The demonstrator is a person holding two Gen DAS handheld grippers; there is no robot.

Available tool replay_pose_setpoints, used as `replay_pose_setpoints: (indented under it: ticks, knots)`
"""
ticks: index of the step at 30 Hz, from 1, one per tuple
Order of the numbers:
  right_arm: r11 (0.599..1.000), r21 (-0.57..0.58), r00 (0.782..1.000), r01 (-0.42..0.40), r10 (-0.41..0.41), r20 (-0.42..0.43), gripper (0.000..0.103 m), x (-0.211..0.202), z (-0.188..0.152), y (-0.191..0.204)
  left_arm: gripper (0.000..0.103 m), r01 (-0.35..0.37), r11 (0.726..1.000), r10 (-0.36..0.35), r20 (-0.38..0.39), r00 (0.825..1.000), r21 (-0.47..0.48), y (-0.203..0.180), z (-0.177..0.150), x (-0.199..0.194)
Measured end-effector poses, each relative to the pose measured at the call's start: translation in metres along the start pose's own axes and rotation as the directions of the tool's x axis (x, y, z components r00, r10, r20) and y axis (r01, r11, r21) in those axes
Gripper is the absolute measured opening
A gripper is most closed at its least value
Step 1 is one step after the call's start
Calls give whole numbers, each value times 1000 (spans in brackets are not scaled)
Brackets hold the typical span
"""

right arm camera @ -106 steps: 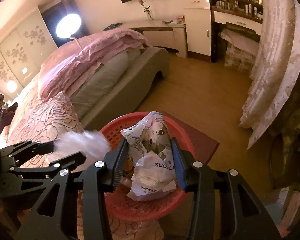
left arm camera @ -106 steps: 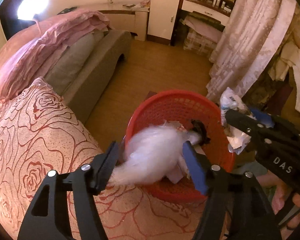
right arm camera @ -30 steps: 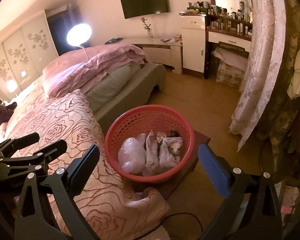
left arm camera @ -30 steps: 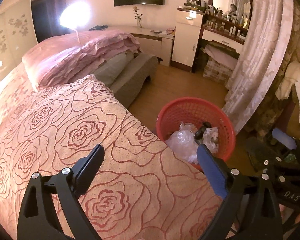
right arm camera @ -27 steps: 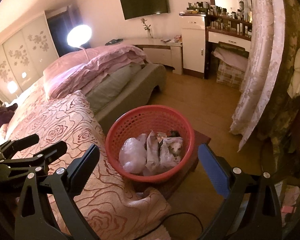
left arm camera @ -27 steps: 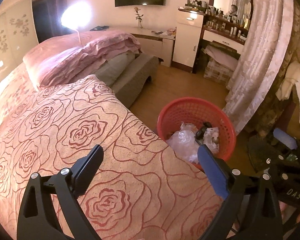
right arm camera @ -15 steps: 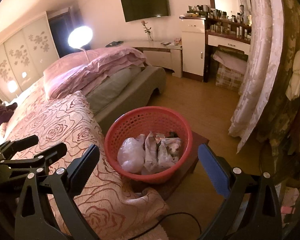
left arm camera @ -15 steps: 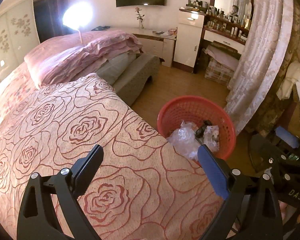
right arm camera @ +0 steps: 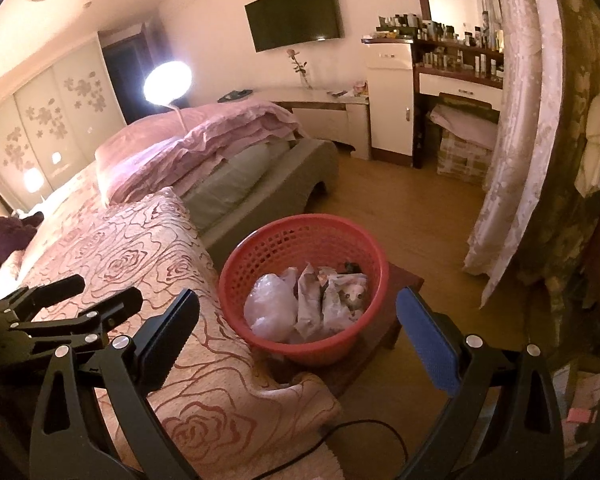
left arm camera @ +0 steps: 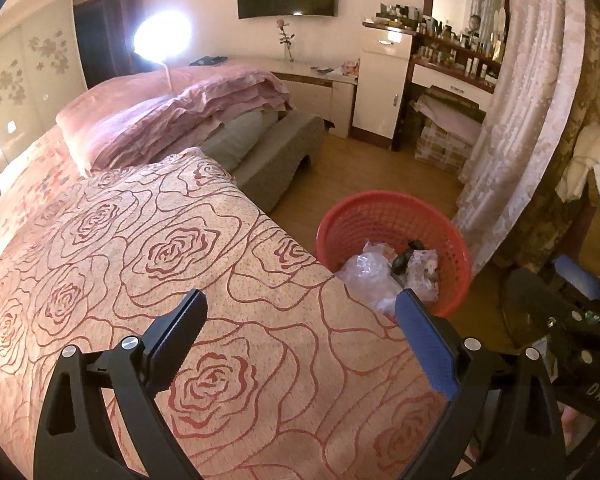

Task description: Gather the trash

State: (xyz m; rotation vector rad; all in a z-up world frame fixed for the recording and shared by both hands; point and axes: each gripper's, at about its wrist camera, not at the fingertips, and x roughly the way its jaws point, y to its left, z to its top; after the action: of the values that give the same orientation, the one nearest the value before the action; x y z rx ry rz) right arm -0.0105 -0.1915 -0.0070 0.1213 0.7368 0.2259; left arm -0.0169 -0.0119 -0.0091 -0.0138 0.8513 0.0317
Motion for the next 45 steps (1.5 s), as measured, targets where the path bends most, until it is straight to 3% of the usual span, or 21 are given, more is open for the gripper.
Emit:
replay_pose_setpoints:
  ticks: [18, 45]
  knots:
    - [999, -42, 998, 2, 1, 61, 96, -26, 2, 8, 92, -61, 997, 63, 47, 997, -44, 7, -10, -34]
    - [1000, -24, 999, 3, -2, 48, 96, -28, 0, 7, 94, -58, 997, 61, 61, 996, -50, 8, -13, -36]
